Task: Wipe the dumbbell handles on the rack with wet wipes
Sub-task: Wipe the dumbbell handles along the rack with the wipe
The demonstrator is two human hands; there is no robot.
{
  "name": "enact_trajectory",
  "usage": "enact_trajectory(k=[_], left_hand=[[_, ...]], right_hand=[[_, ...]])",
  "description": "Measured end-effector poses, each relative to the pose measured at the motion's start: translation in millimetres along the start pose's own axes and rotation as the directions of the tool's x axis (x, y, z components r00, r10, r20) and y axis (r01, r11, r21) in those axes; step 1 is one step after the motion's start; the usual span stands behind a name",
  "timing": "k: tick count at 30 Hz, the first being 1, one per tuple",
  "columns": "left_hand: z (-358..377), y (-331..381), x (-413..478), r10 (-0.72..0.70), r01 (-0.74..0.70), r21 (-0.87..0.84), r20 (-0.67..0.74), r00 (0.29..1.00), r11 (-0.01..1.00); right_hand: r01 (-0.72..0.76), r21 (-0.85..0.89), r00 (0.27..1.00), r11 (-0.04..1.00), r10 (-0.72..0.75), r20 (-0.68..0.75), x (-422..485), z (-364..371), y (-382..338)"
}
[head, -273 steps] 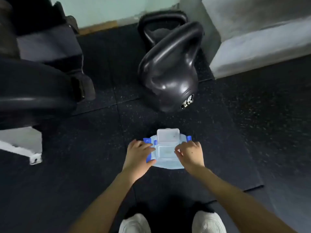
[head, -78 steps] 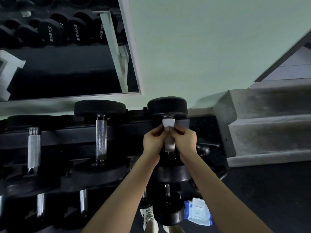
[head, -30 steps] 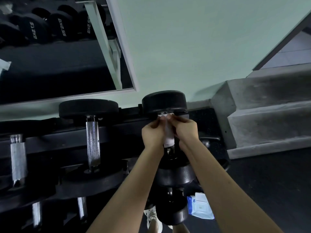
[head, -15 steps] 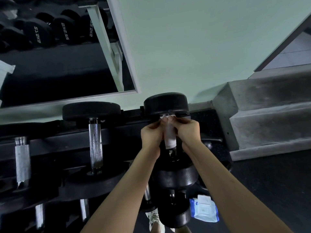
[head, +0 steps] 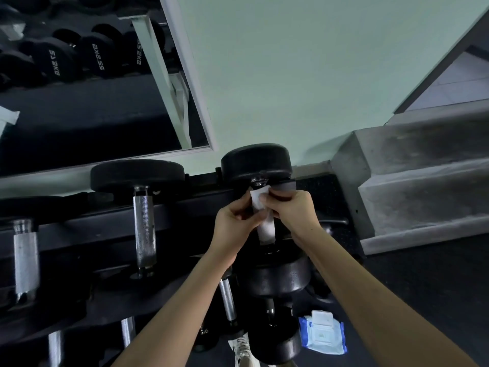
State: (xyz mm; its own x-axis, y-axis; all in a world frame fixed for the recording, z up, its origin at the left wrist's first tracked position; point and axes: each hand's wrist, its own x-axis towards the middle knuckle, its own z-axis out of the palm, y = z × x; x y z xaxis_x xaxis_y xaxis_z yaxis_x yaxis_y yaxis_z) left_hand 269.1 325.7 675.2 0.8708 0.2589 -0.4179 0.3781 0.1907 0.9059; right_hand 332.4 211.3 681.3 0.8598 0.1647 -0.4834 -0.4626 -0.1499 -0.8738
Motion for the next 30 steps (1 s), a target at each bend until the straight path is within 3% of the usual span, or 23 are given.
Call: enact_trajectory(k=[9,13,22,26,30], left_hand=[[-6.0,-10.1,-13.5,-0.101,0.092,0.174,0.046,0.994,0.981],[-7.9,1.1,0.5,-0.129,0.127,0.099,0.014,0.992,0.987],[-20.3,0.0,0.1,-0.116,0.033,0.337,0.229,0.967,0.941],[-19.0,1.4,-1.4,-0.109,0.010,0.366,0.251,0.962,0.930],[-17.4,-1.6,-4.3,-0.118,0.012,0.392,0.249,0.961,0.920]], right_hand=[[-0.003,-0.243,0.983,0.970,0.047,0.176,-13.2,-22.0,13.0],[-0.062,-0.167,0.979,0.984,0.093,0.181,2.2,-19.1,-1.7],[0.117,-0.444,0.948,0.888,0.033,0.315,-1.3,-29.2,6.7],[0.190,-0.505,0.931,0.842,0.008,0.365,-5.1,-32.6,4.5],[0.168,-0.507,0.908,0.846,0.068,0.413,-10.2,-34.4,12.7]])
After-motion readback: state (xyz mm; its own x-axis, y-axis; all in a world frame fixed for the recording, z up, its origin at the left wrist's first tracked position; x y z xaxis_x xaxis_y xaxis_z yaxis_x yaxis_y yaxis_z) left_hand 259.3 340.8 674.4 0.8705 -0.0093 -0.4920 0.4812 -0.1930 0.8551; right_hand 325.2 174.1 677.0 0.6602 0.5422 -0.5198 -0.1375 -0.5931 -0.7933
